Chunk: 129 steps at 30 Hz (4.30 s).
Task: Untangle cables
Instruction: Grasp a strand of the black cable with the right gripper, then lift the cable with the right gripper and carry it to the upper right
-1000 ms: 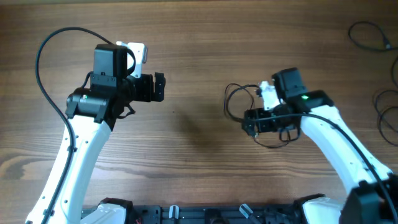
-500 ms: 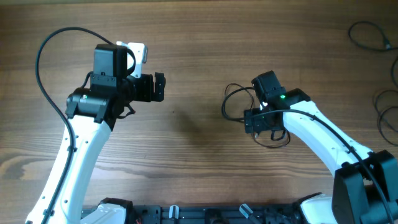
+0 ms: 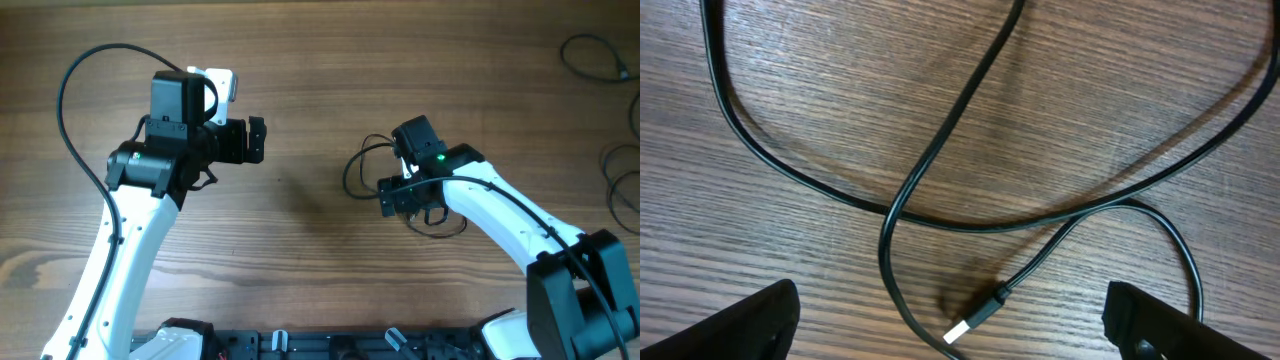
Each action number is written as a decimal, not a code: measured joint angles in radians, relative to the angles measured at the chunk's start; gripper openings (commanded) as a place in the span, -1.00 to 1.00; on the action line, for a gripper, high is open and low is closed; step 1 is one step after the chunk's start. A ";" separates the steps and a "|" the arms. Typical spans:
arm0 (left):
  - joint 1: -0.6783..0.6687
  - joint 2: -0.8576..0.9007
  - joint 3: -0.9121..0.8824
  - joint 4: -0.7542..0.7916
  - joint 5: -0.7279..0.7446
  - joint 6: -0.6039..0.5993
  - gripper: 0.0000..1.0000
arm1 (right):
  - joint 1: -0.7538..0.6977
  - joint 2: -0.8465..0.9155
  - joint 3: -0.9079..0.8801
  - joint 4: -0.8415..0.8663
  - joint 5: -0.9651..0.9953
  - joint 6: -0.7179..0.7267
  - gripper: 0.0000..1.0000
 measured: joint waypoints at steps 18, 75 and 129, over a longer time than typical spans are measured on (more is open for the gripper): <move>0.000 0.000 0.000 0.000 0.002 0.000 1.00 | 0.013 0.075 0.000 -0.024 0.168 0.084 0.99; 0.000 0.000 0.000 -0.013 0.003 0.000 1.00 | 0.019 0.084 -0.060 0.151 0.084 0.465 -0.91; 0.000 0.000 0.000 -0.047 0.003 0.000 1.00 | -0.661 -0.273 0.343 -0.096 0.381 0.205 -0.91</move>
